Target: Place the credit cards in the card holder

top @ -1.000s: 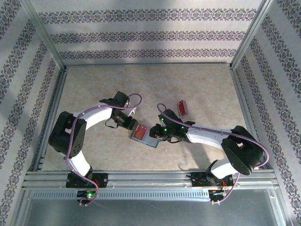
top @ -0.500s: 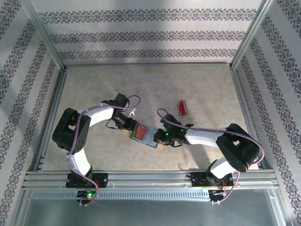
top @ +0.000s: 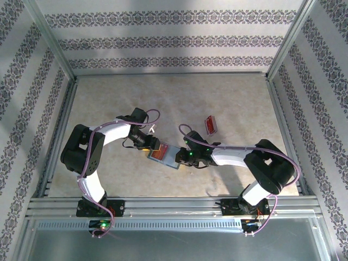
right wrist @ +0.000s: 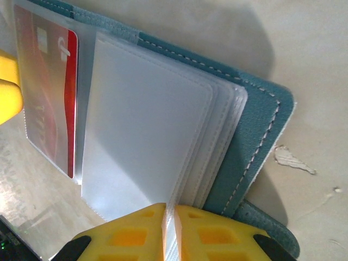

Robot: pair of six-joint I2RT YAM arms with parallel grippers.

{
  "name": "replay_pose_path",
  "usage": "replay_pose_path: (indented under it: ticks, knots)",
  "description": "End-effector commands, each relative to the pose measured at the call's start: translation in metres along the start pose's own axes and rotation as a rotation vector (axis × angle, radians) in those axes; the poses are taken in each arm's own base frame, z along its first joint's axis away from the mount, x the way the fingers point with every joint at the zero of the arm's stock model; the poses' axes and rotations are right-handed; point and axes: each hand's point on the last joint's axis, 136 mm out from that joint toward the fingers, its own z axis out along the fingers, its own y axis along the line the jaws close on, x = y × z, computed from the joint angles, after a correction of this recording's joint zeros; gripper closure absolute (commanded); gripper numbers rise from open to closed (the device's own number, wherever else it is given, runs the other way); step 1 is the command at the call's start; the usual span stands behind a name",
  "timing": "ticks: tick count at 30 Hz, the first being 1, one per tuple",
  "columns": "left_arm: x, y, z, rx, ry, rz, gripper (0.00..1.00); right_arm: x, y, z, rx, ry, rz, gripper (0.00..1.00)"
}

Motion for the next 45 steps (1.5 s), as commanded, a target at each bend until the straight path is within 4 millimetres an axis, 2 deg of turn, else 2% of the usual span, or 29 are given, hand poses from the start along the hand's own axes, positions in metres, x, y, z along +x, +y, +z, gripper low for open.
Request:
replay_pose_path:
  ticks: [1, 5, 13, 20, 25, 29, 42, 45]
  knots:
    - [0.018, -0.029, 0.014, 0.167, 0.085, -0.030, 0.52, 0.009, -0.032, 0.011, 0.108, 0.032, 0.009, 0.83]
    - [0.011, -0.045, -0.001, 0.211, 0.059, -0.016, 0.55, 0.009, -0.032, 0.013, 0.109, 0.033, 0.008, 0.83]
    - [0.008, -0.070, -0.015, 0.328, 0.047, -0.045, 0.58, 0.008, -0.033, 0.012, 0.109, 0.040, 0.005, 0.83]
    - [0.009, -0.077, -0.006, 0.390, 0.073, -0.063, 0.59, 0.007, -0.035, 0.008, 0.109, 0.033, 0.005, 0.84]
    - [0.003, -0.105, -0.015, 0.528, 0.079, -0.058, 0.60, 0.007, -0.037, 0.007, 0.107, 0.022, 0.009, 0.84]
    - [0.007, -0.118, -0.017, 0.567, 0.087, -0.035, 0.60, 0.009, -0.039, 0.006, 0.105, 0.024, 0.013, 0.84]
    - [0.013, -0.090, 0.043, 0.462, 0.189, -0.061, 0.64, 0.006, -0.015, -0.023, -0.003, -0.039, -0.023, 0.84]
    - [0.017, -0.081, 0.054, 0.422, 0.210, -0.074, 0.66, 0.008, -0.016, -0.032, -0.022, -0.062, -0.019, 0.83]
